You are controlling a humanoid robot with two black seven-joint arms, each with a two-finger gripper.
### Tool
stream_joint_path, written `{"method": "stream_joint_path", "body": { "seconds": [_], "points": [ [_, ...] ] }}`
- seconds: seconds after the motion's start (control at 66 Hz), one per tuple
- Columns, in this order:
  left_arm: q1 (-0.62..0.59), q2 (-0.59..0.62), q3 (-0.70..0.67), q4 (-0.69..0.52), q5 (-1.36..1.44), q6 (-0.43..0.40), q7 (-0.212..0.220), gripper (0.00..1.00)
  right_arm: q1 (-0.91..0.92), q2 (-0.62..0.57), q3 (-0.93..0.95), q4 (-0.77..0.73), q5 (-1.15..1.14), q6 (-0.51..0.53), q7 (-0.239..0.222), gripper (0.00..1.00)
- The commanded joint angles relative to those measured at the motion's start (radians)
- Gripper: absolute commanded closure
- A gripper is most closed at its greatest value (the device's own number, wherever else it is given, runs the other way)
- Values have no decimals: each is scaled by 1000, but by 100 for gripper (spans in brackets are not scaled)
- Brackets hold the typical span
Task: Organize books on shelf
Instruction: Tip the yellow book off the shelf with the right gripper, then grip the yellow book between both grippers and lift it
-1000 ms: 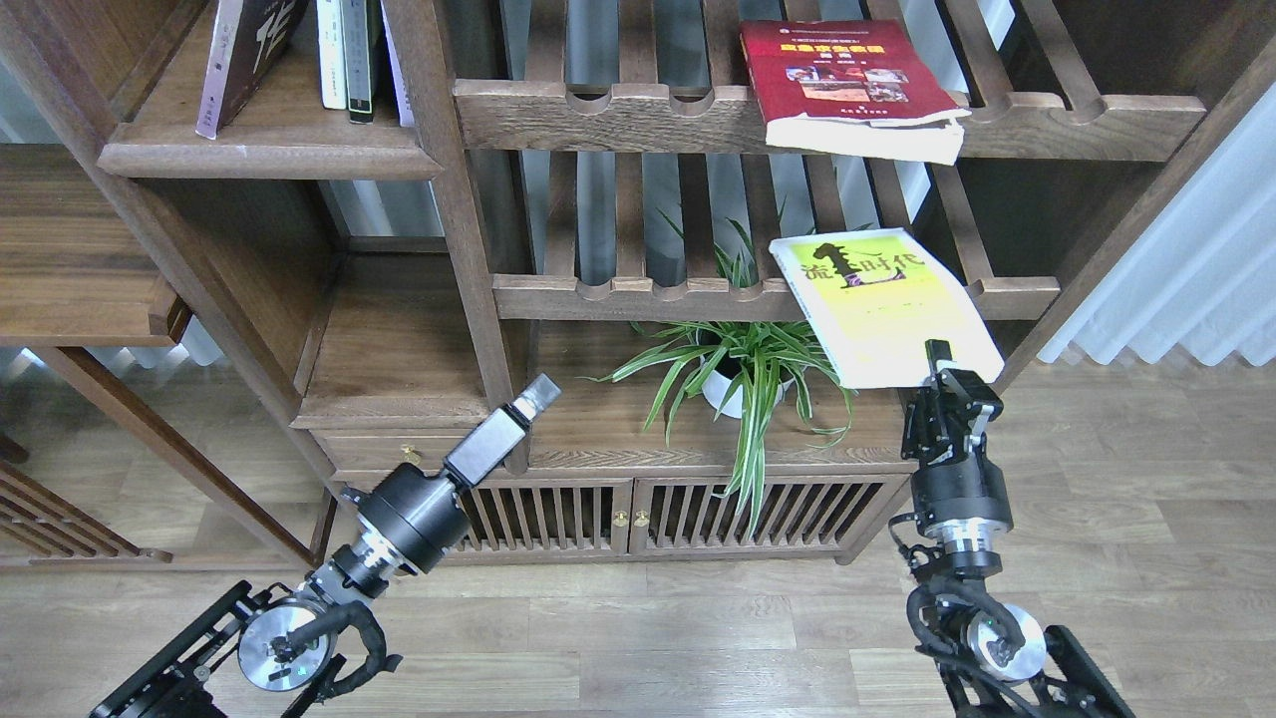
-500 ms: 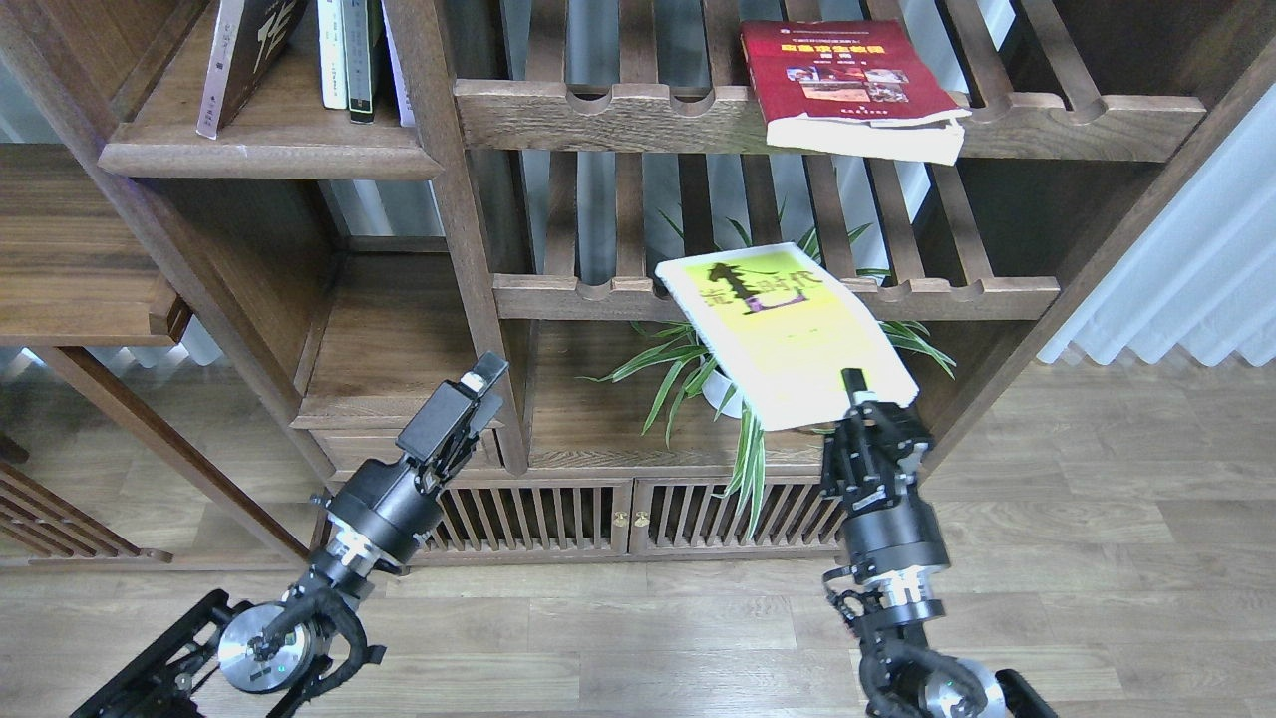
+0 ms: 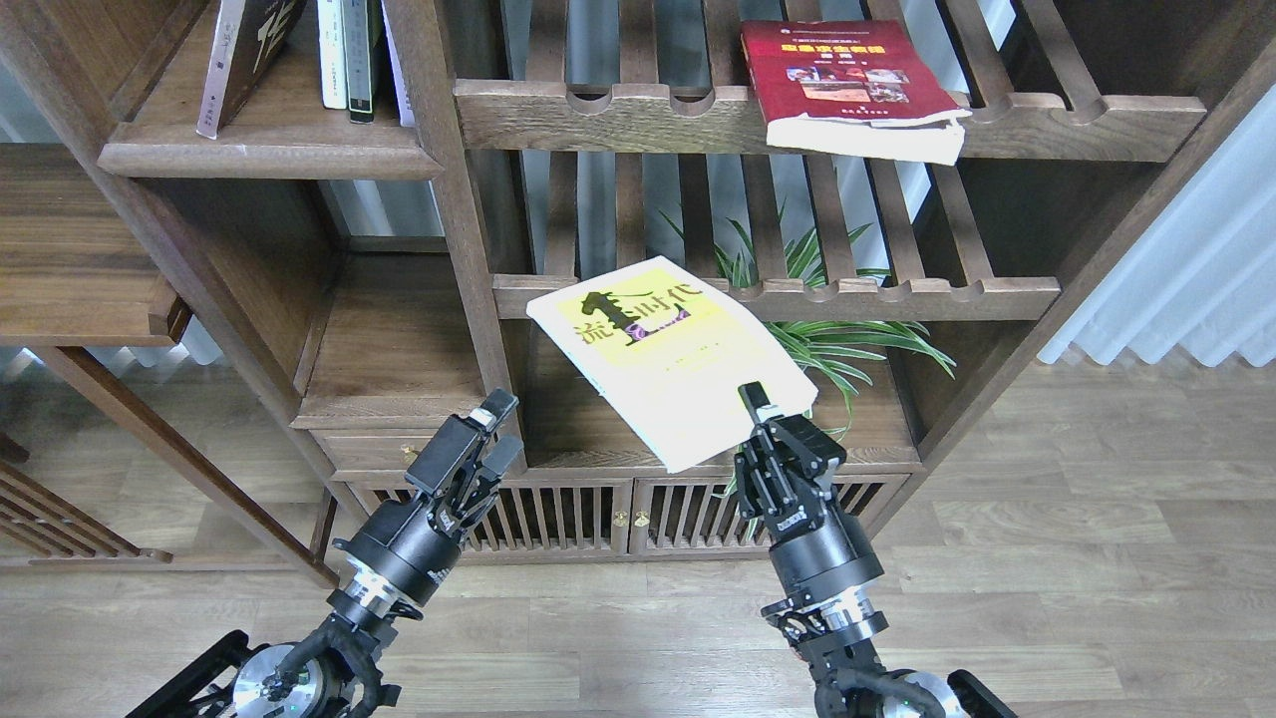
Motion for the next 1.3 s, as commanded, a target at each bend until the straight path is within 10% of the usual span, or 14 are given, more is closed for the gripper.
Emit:
{"method": "stream_joint_path", "body": {
  "seconds": [0.0, 0.712, 1.045, 1.288],
  "points": [
    [0, 0, 3, -4, -9, 0, 0, 1, -2, -1, -18, 0, -1, 0, -4, 95],
    [9, 14, 28, -4, -47, 0, 0, 8, -18, 11, -138, 0, -56, 0, -69, 95],
    [9, 31, 74, -4, -76, 0, -8, 92, -15, 10, -138, -3, -55, 0, -67, 95],
    [10, 71, 86, -4, -76, 0, -9, 93, -15, 14, -137, -5, -55, 0, -67, 93]
  ]
}}
